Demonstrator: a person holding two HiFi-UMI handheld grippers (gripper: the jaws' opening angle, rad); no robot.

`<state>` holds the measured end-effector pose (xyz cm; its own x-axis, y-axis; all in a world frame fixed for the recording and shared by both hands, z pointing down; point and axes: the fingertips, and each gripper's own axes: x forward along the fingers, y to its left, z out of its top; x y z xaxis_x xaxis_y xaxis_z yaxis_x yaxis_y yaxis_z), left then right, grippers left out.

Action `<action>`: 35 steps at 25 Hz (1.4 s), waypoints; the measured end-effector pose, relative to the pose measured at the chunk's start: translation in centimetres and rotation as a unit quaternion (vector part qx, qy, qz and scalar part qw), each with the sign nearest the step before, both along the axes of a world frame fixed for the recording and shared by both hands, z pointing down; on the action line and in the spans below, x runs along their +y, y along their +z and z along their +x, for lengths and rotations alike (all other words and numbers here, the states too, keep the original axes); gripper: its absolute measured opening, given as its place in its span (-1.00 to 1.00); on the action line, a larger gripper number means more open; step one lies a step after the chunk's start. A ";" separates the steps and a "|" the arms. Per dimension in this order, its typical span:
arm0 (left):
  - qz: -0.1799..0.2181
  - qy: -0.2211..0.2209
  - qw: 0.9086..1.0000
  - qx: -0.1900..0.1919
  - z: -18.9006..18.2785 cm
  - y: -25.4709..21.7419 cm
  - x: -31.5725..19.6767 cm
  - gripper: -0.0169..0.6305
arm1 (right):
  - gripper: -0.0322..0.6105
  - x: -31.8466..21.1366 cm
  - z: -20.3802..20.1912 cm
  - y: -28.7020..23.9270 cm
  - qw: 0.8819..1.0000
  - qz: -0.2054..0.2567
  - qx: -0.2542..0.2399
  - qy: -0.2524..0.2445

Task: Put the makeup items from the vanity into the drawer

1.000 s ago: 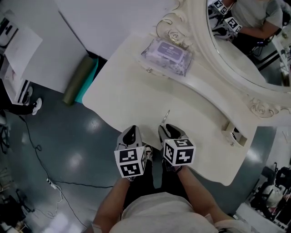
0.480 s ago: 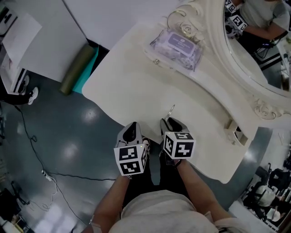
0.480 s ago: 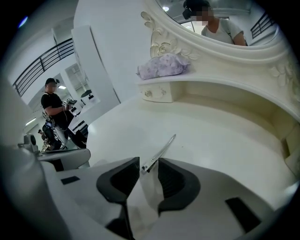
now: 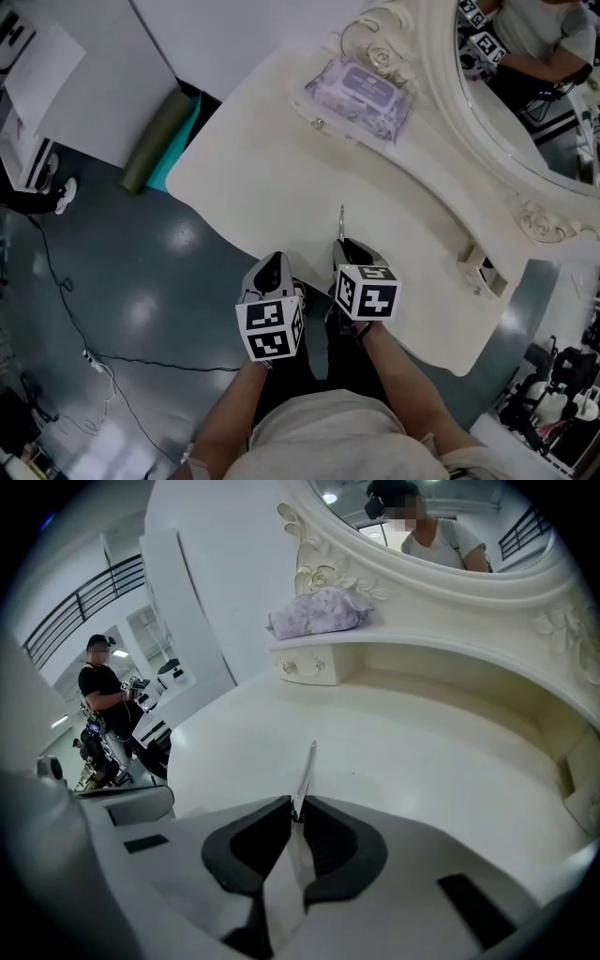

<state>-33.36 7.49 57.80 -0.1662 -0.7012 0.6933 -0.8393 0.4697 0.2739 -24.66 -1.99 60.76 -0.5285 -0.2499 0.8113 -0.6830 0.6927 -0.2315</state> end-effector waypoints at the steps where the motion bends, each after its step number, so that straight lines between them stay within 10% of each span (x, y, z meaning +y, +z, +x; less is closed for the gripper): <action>1: 0.001 0.000 1.000 -0.001 0.1 -0.1 -0.1 -0.93 | -0.73 0.0 0.2 -0.3 1.000 0.005 -0.003 -0.002; 18: 0.033 0.049 0.998 -0.006 5.7 -2.9 -3.6 -0.93 | -0.74 -1.7 7.6 -4.7 0.997 0.017 -0.047 0.051; 35: 0.074 0.187 0.979 0.007 18.0 -5.3 -10.9 -0.93 | -0.74 -4.8 21.3 -7.9 0.982 0.046 -0.050 0.176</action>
